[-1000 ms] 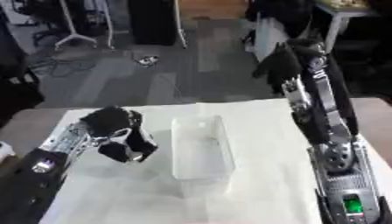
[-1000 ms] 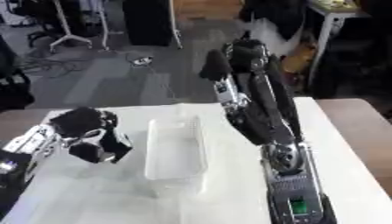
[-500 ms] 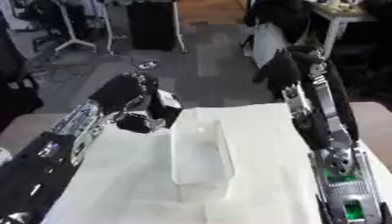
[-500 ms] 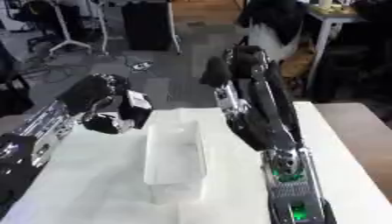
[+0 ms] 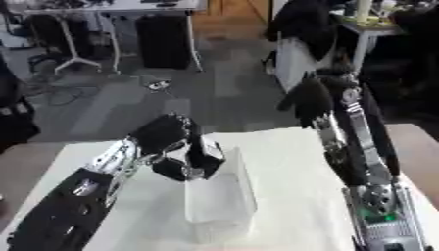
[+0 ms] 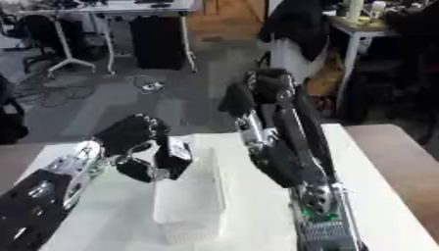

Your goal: Pick up objects on the table and place them in the box.

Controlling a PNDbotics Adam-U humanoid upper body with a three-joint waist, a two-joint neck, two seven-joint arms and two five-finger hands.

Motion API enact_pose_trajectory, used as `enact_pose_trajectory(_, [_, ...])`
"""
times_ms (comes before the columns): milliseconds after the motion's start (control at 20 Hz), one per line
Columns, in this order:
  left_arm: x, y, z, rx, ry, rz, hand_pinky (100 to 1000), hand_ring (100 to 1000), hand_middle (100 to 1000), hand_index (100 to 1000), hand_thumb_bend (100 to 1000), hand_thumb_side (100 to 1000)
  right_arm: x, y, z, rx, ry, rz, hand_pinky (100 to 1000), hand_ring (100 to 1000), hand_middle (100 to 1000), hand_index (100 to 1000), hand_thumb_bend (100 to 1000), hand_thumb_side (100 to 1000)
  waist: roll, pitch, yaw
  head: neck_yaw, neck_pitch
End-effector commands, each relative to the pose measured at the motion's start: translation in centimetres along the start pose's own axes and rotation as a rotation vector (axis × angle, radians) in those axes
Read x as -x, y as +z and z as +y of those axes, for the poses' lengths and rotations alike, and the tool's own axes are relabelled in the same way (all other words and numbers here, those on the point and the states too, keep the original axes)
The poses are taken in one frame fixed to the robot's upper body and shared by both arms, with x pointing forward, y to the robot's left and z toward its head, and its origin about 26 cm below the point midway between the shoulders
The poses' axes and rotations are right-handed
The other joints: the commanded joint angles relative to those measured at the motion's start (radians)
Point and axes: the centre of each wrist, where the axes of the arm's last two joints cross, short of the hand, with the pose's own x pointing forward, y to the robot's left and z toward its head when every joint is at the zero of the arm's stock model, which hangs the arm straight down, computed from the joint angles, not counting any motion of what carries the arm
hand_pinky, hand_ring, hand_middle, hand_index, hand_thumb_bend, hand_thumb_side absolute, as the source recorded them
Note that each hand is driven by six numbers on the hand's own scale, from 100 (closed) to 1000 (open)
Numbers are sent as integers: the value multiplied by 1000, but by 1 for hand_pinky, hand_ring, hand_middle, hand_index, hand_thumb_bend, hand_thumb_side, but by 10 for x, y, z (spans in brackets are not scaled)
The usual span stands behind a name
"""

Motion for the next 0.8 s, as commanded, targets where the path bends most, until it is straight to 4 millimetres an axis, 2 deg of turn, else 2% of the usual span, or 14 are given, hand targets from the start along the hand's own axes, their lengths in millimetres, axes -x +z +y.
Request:
enact_pose_trajectory(50, [7,-1,4,89,-38,-35,971,888,902,922,265,1000,-8,-7,-2,8,-6,-40,100,217,291,477,225,1000,0,-11,1,9,-16])
enact_pose_trajectory(100, [7,0,3,117,-41,-40,1000,967,960,948,277,1000,-8,-7,-2,7,-7,-40,100,217,291,477,226,1000,0,-11,1,9,-15])
enact_pose_trajectory(150, [7,0,1,134,-39,-47,1000,999,977,955,282,1000,-8,-7,-2,6,-7,-40,100,217,291,477,226,1000,0,-11,2,9,-13])
enact_pose_trajectory(400, [8,2,1,154,-22,-72,1000,1000,1000,964,413,1000,-7,-7,-2,2,-5,-39,100,216,291,477,225,1000,0,-11,3,11,-7])
enact_pose_trajectory(450, [9,3,1,157,-21,-75,1000,1000,1000,958,415,1000,-7,-7,-2,2,-5,-38,100,216,291,477,224,1000,0,-11,3,12,-5])
enact_pose_trajectory(550, [10,4,3,145,-16,-68,1000,1000,1000,938,395,1000,-7,-7,-2,1,-4,-37,100,216,291,477,224,1000,1,-12,5,12,-3])
enact_pose_trajectory(600, [11,6,5,125,-14,-52,1000,945,972,909,328,1000,-7,-7,-2,2,-3,-36,100,216,291,477,219,1000,1,-12,6,11,-2])
enact_pose_trajectory(650, [14,11,7,77,-5,-8,930,871,921,888,260,1000,-7,-6,-3,4,0,-33,100,216,291,478,220,1000,2,-13,9,10,0])
enact_pose_trajectory(700, [14,14,9,39,4,26,957,885,921,888,260,1000,-6,-6,-3,6,2,-32,100,216,291,478,223,1000,3,-13,10,10,1])
enact_pose_trajectory(750, [18,25,12,-32,27,100,707,768,839,855,200,1000,-6,-5,-4,10,8,-26,100,216,291,478,221,1000,4,-13,15,5,5])
enact_pose_trajectory(800, [20,34,16,-98,55,161,604,710,800,838,183,1000,-5,-4,-6,14,13,-22,100,216,291,478,221,1000,6,-14,19,0,9])
